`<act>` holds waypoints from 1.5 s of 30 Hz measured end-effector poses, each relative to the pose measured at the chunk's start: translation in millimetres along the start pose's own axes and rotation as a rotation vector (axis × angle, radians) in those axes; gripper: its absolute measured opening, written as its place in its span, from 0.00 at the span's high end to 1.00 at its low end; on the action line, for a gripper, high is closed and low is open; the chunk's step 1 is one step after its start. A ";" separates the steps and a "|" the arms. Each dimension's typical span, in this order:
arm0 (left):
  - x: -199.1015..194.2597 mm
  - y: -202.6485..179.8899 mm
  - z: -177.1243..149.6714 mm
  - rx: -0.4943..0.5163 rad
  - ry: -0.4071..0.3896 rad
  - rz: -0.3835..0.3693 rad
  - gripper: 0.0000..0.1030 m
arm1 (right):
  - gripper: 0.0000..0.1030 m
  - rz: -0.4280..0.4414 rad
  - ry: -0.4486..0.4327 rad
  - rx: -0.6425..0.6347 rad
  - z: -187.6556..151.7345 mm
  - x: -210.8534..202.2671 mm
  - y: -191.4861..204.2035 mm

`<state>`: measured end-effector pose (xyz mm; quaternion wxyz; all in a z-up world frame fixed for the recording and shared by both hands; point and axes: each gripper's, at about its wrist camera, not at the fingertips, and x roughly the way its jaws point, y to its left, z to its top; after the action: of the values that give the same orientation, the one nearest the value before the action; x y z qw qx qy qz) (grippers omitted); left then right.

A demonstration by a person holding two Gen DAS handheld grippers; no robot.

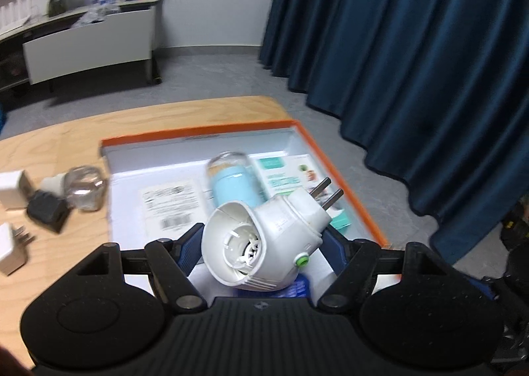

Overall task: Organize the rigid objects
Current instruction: 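Open both tools to drop the heaters into the box, then move both tools back toward the white cube charger and black charger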

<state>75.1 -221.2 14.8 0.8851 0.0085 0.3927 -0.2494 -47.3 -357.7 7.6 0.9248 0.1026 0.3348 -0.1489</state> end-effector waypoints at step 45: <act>-113.5 133.6 -43.3 -0.280 -0.093 0.321 0.12 | 0.17 0.213 -0.023 -0.158 24.6 -1.6 106.9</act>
<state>40.7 -45.7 40.1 0.9233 -0.0634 0.3758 -0.0483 2.7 -264.6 36.9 0.9444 0.0627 0.3219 -0.0240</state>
